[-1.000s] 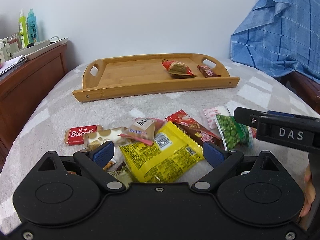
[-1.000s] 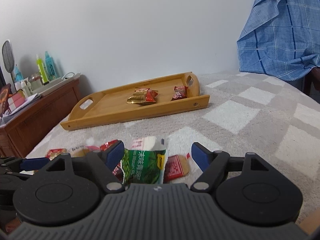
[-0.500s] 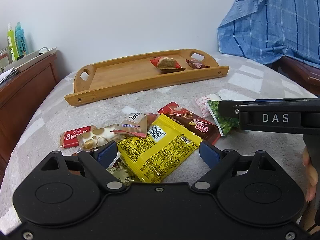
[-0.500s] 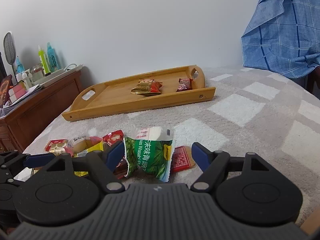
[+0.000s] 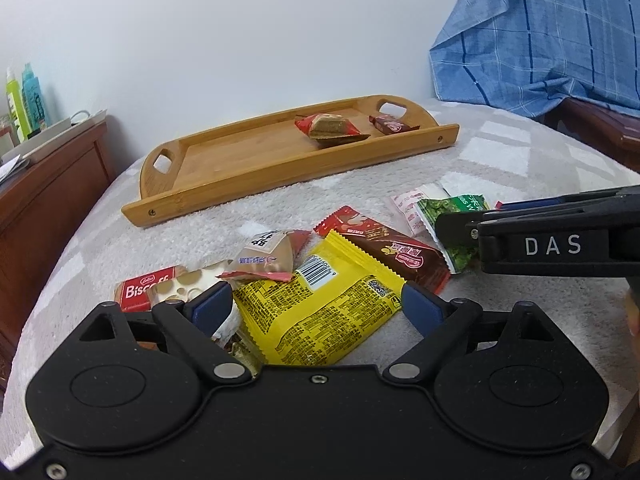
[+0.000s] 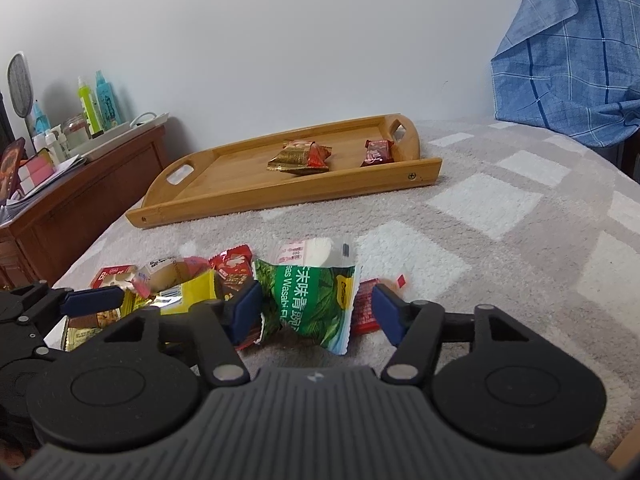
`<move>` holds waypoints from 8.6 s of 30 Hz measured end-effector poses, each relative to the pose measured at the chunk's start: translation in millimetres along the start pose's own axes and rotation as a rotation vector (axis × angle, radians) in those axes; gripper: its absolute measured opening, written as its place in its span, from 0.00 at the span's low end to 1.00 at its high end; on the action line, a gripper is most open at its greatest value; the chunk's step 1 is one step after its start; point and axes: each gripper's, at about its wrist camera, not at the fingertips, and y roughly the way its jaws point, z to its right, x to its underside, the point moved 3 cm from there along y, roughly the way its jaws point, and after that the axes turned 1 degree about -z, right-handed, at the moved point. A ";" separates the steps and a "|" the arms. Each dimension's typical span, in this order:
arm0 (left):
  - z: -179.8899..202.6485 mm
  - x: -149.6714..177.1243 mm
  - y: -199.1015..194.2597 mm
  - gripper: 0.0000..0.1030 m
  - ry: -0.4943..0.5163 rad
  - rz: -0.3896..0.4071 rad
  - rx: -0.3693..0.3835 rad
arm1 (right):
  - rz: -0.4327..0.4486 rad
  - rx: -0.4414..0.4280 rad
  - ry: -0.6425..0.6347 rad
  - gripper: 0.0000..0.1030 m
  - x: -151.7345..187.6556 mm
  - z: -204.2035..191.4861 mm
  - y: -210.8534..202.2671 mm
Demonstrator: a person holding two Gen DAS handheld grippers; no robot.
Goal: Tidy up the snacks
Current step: 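Grasp the yellow wafer packet with the left tool while the right tool grasps the green pea bag, then lower the yellow packet into the tray with the left tool while the right tool lowers the green bag, then open the left tool on the yellow packet while the right tool releases the green bag, then move both tools back to the snack pile, then grasp the gold bar with the left tool while the right tool grasps the red-wrapped cake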
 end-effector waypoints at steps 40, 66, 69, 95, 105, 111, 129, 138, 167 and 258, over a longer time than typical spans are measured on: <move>12.1 -4.9 -23.9 0.11 -0.001 0.071 -0.017 | 0.093 -0.003 0.068 0.43 -7.1 8.5 -12.1; -34.6 -89.8 -34.3 0.10 -0.155 0.181 0.037 | 0.156 -0.057 0.097 0.42 -58.1 25.2 4.2; -46.7 -102.9 -20.1 0.10 -0.197 0.163 0.038 | 0.158 -0.055 0.089 0.42 -73.2 28.9 14.2; -89.5 -176.1 138.7 0.10 -0.381 -0.076 -0.011 | -0.002 -0.059 0.102 0.42 -140.9 43.8 137.7; -76.4 -176.2 175.8 0.10 -0.334 -0.128 -0.045 | -0.045 -0.045 0.067 0.42 -146.5 48.3 149.6; -72.2 -176.7 182.8 0.11 -0.329 -0.147 -0.039 | -0.071 -0.047 0.064 0.42 -146.5 49.2 155.5; -66.1 -181.3 153.1 0.48 -0.286 -0.090 -0.023 | -0.032 -0.077 0.106 0.63 -151.9 52.0 142.1; -77.8 -165.9 111.0 0.64 -0.304 -0.063 -0.007 | 0.026 -0.068 0.160 0.70 -152.4 63.4 111.0; -46.9 -71.5 -12.0 0.90 -0.235 0.060 -0.003 | 0.127 0.033 0.079 0.85 -64.6 38.9 12.6; -22.7 17.3 -18.7 0.50 -0.164 -0.087 0.033 | -0.059 0.004 0.029 0.57 -19.0 -9.4 44.6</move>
